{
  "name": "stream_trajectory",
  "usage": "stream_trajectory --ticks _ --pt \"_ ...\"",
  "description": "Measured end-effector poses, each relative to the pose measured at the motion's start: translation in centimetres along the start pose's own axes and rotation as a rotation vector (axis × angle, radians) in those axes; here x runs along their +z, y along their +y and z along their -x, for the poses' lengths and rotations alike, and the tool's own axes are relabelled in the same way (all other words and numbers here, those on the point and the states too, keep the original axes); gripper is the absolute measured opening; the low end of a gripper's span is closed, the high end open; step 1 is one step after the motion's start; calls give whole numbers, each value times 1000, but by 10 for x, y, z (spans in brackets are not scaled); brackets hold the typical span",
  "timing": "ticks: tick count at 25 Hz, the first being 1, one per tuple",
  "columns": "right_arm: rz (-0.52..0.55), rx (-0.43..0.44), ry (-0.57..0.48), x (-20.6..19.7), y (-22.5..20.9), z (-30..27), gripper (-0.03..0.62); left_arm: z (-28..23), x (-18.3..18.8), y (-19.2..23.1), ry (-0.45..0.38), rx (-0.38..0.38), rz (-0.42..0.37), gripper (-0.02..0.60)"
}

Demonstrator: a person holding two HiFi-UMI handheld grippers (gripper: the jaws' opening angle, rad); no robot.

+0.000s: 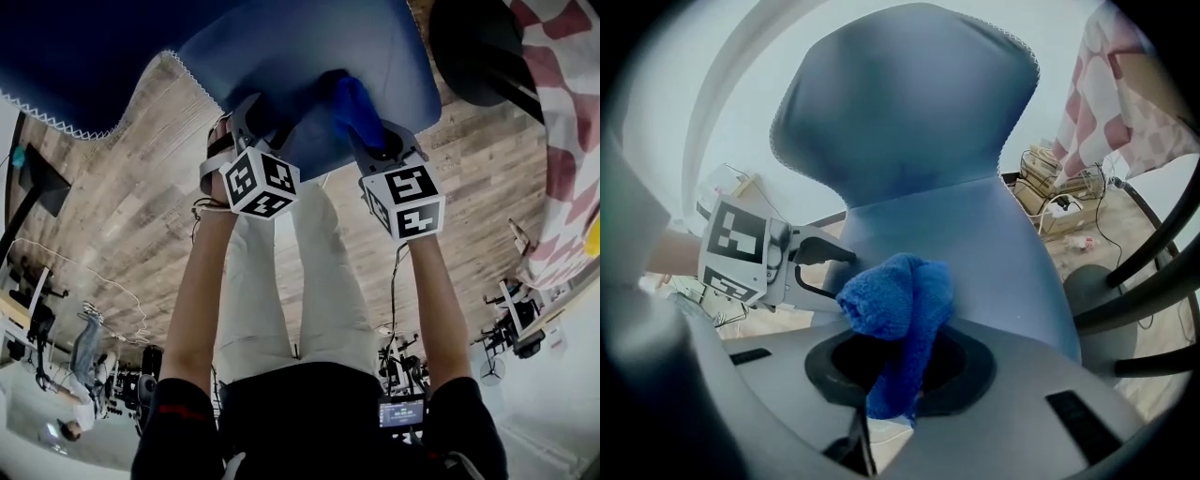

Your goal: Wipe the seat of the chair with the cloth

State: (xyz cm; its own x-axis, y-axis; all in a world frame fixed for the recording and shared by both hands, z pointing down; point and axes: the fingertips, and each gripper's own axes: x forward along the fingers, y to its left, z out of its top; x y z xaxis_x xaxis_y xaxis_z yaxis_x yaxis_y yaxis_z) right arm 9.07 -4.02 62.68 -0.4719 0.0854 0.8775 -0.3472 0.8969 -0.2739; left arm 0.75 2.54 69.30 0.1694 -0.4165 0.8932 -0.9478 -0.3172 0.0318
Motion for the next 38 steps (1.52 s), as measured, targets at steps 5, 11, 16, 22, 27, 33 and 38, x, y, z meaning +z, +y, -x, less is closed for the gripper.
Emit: stream_trajectory --ticks 5,11,16,22,27,33,38 --pt "1 -5 8 -4 -8 -3 58 -2 -1 -1 -36 -15 6 334" --pt "41 -28 -19 15 -21 -7 58 -3 -2 -1 -44 -51 15 334" --pt "105 -62 -58 51 -38 -10 58 -4 -2 1 -24 -45 17 334" --pt "203 -128 -94 103 -67 -10 58 -4 -1 -1 -26 -46 18 334" --pt "228 -183 -128 141 -100 -14 58 -4 -1 1 -28 -40 19 334" --pt "270 -294 -135 163 -130 -27 58 -4 -2 -1 -38 -45 22 334" --pt "319 -393 -114 166 -146 -41 58 -4 -1 0 -56 -44 25 334"
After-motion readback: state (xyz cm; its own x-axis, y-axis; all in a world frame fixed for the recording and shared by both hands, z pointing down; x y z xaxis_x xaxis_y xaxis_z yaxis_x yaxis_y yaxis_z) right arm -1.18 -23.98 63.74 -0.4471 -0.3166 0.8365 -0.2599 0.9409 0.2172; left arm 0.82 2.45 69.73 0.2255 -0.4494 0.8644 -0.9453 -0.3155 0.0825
